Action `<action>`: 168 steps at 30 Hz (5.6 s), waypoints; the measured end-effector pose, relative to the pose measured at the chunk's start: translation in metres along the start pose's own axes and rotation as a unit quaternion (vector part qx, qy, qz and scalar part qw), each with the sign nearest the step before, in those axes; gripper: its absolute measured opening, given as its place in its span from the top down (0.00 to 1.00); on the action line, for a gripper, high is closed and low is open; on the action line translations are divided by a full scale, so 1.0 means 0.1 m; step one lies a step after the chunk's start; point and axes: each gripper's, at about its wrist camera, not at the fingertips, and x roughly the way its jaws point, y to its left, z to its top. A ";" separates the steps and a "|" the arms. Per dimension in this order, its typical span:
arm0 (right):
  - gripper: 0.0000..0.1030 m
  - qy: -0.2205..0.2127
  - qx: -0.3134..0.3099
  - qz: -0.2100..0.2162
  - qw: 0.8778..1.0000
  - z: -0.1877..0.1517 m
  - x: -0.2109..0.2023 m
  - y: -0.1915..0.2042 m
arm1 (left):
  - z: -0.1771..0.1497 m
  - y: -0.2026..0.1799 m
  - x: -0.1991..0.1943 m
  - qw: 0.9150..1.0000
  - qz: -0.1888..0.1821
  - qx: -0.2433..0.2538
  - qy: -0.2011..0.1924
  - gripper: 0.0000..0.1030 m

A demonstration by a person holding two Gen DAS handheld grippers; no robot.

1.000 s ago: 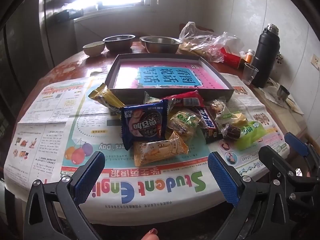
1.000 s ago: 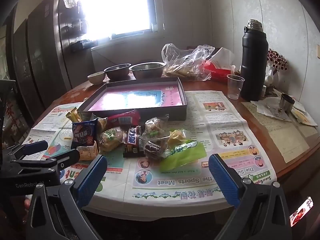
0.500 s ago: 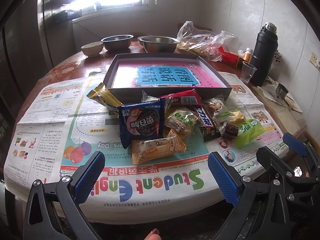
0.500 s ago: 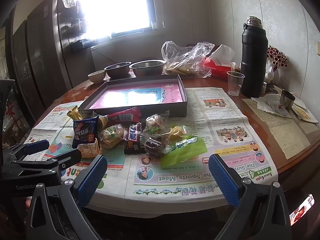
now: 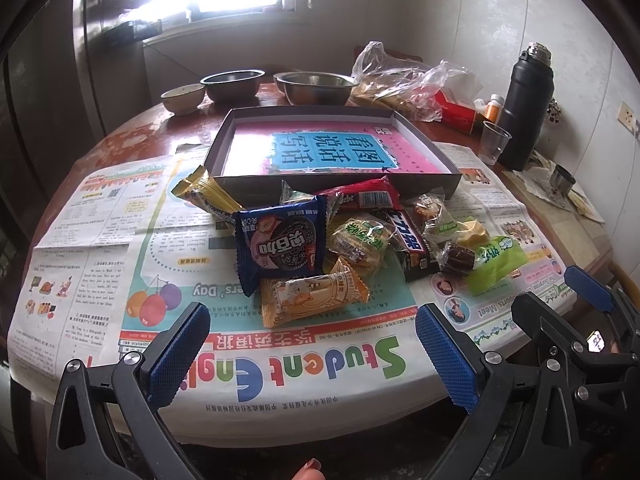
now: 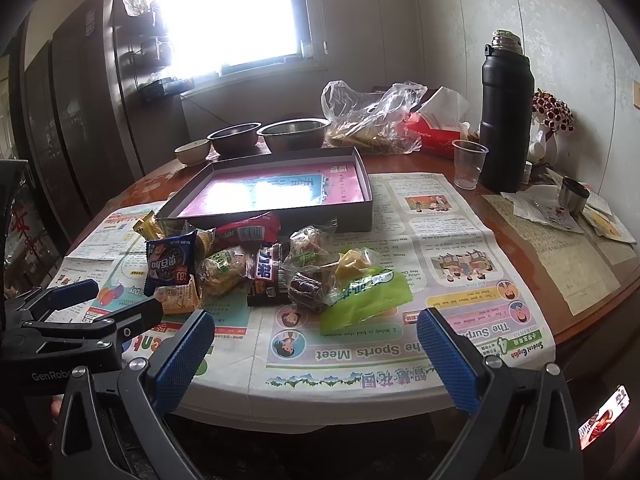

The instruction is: Organize snacks

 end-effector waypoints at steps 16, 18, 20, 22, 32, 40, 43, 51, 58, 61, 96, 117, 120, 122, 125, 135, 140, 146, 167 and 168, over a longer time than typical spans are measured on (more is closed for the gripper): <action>0.01 0.007 0.007 0.004 1.000 -0.01 0.03 -0.04 | -0.01 -0.02 0.01 1.000 -0.001 0.005 0.001 0.00; 0.01 0.007 0.007 0.005 1.000 -0.01 0.03 -0.05 | -0.01 -0.03 0.01 1.000 0.000 0.005 0.001 0.00; 0.01 0.007 0.007 0.004 1.000 -0.01 0.03 -0.04 | -0.01 -0.03 0.01 1.000 0.000 0.005 0.001 0.00; 0.01 0.007 0.009 0.004 1.000 -0.01 0.03 -0.05 | -0.01 -0.03 0.01 1.000 0.000 0.005 0.001 0.00; 0.01 0.007 0.014 0.006 1.000 0.00 0.03 -0.08 | -0.01 -0.01 0.04 1.000 0.000 0.004 0.004 0.00; 0.01 0.011 0.020 0.009 1.000 0.00 0.06 -0.11 | 0.00 0.03 0.07 1.000 -0.003 0.002 0.008 0.00; 0.01 0.012 0.021 0.010 1.000 0.00 0.08 -0.12 | 0.02 0.06 0.06 1.000 -0.008 -0.003 0.005 0.00; 0.01 0.018 0.031 0.015 0.999 -0.01 0.13 -0.16 | 0.06 0.23 0.13 0.999 -0.012 -0.027 0.016 0.00; 0.01 0.024 0.040 0.018 0.999 -0.01 0.18 -0.20 | 0.08 0.35 0.21 0.999 -0.012 -0.040 0.027 0.00; 0.01 0.026 0.048 0.017 0.998 0.00 0.22 -0.26 | 0.08 0.37 0.27 0.998 -0.012 -0.043 0.033 0.00; 0.30 0.081 0.038 0.021 0.996 0.24 1.06 -0.65 | 0.14 0.22 0.75 0.994 -0.001 -0.065 0.092 0.01; 0.64 0.048 0.015 0.041 0.998 0.17 1.05 -0.66 | 0.06 0.40 0.58 0.993 -0.007 -0.093 0.074 0.34; 0.64 0.047 0.023 0.044 0.998 0.16 1.02 -0.68 | 0.05 0.42 0.57 0.992 -0.013 -0.096 0.075 0.36; 0.65 0.046 0.026 0.044 0.998 0.15 1.01 -0.69 | 0.05 0.43 0.55 0.992 -0.017 -0.098 0.075 0.37; 0.65 0.042 0.031 0.043 0.998 0.16 0.98 -0.71 | 0.05 0.46 0.51 0.992 -0.020 -0.101 0.071 0.38; 0.65 0.016 0.043 0.045 0.998 0.23 0.83 -0.76 | 0.16 0.50 0.26 0.995 -0.018 -0.097 0.031 0.38; 0.65 0.005 0.043 0.051 0.998 0.30 0.76 -0.73 | 0.26 0.49 0.20 0.996 -0.018 -0.090 0.012 0.38; 0.65 -0.005 0.037 0.058 0.998 0.42 0.74 -0.65 | 0.41 0.49 0.21 0.996 -0.024 -0.082 -0.001 0.37; 0.65 -0.006 0.022 0.080 0.997 1.02 1.23 -0.30 | 1.11 0.57 0.75 0.998 -0.026 -0.063 -0.001 0.37; 0.65 -0.004 0.023 0.080 0.997 1.05 1.26 -0.29 | 1.14 0.57 0.77 0.998 -0.026 -0.063 -0.001 0.37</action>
